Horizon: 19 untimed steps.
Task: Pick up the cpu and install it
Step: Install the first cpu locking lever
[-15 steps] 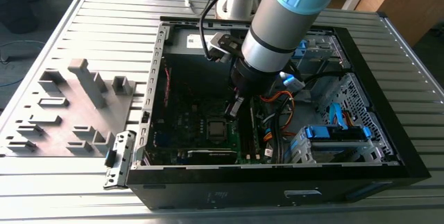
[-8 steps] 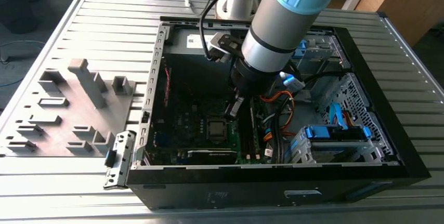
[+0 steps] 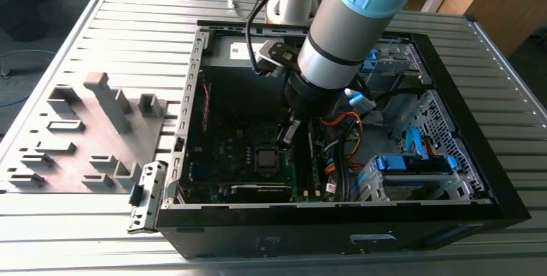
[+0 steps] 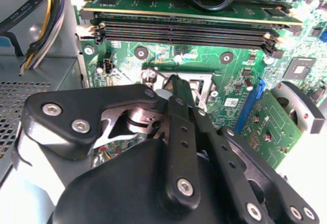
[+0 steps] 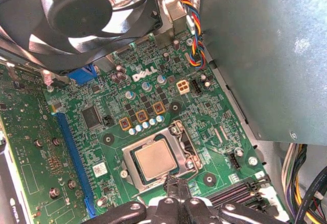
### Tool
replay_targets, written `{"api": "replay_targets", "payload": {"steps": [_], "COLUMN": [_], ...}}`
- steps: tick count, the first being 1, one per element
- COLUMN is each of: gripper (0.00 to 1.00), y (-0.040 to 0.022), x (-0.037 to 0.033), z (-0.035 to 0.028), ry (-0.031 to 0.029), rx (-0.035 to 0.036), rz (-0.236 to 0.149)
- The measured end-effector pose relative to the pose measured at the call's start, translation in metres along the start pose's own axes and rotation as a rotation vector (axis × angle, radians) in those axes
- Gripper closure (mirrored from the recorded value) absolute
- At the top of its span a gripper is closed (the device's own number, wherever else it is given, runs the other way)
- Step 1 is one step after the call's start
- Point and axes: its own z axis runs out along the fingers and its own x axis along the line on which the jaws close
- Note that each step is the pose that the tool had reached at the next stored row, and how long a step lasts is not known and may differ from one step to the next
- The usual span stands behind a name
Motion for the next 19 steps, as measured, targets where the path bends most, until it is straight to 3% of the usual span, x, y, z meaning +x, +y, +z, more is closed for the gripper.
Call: {"api": "replay_targets", "payload": {"steps": [19], "gripper": [0.89], "y": [0.0], "x": [0.0], "z": [0.0], "ry": [0.0009], "rx": [0.0004], "rz": [0.0]}}
